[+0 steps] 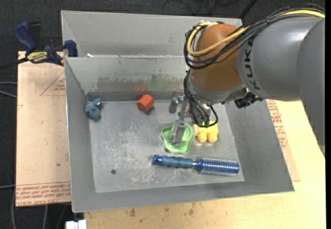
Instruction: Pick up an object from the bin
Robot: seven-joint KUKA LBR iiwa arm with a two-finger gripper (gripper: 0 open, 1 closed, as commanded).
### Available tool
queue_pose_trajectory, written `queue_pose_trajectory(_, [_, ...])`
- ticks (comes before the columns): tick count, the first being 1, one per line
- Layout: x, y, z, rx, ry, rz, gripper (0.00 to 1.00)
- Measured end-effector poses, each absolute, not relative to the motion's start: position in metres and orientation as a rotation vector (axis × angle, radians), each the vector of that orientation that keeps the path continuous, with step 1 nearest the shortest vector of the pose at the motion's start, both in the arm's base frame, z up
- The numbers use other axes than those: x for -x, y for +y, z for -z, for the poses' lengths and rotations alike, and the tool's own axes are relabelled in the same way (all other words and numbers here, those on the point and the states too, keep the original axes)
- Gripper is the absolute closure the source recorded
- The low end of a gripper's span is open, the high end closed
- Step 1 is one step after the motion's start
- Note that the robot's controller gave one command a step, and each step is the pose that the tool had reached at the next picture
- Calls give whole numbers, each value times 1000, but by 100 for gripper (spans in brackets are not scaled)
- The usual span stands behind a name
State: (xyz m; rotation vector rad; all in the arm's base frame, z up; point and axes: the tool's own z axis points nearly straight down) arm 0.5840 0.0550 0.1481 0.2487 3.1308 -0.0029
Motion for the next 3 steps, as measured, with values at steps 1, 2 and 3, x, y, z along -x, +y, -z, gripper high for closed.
queue_pose_trajectory(1, [-551,56,-71,76,3143,-4,0])
queue_pose_trajectory(2, [-561,53,-73,614,3074,-3,0])
queue_pose_trajectory(3, [-563,52,-75,610,3068,0,100])
